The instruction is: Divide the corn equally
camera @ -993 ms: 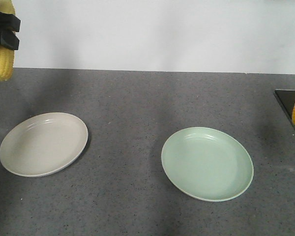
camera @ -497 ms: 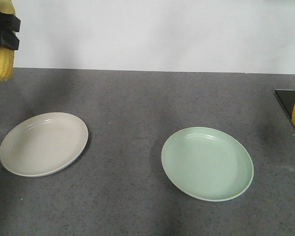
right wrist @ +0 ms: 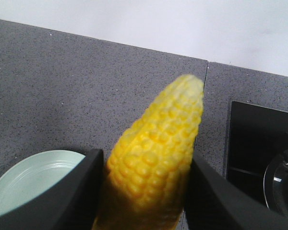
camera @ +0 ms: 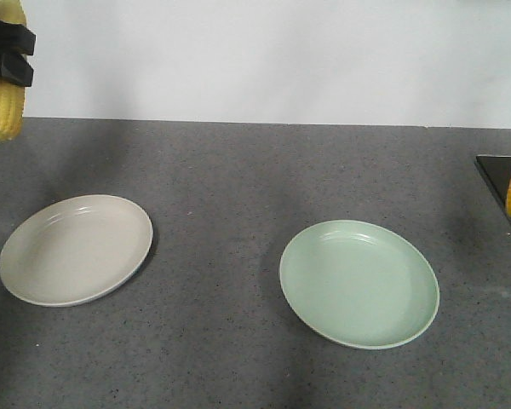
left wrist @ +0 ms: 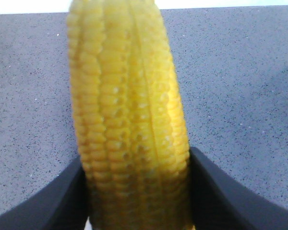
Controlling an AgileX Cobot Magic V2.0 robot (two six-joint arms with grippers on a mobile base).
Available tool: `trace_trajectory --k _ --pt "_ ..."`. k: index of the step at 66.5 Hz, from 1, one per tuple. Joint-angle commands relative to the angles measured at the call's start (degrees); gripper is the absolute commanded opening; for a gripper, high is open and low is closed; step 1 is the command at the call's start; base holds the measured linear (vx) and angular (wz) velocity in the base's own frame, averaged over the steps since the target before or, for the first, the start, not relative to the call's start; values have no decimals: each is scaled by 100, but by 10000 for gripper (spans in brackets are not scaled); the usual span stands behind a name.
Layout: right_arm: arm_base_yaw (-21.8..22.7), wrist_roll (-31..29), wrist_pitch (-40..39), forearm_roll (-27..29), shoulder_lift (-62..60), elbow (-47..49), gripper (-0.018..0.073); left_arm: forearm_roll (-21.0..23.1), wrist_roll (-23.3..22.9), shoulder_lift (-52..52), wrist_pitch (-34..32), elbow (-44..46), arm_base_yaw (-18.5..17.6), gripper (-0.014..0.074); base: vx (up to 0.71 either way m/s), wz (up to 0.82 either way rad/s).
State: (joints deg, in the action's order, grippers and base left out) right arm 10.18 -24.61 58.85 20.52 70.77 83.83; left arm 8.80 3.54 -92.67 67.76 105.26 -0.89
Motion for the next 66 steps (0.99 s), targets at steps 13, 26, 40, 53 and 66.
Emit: trace_trajectory --k 13,26,40,53,66 --pt "27 -55 -352 114 -139 134 133 96 -9 239 -321 137 2 38 0 0" --pt "27 -55 -323 127 -139 134 133 96 -9 239 -321 137 2 38 0 0" --pt "27 -55 -206 127 -139 134 92 96 -9 239 -321 137 2 38 0 0" --pt "27 -55 -206 127 -139 134 18 96 -9 239 -321 137 2 38 0 0" --pt "27 -55 -206 127 -139 134 -9 96 -9 239 -321 137 2 38 0 0"
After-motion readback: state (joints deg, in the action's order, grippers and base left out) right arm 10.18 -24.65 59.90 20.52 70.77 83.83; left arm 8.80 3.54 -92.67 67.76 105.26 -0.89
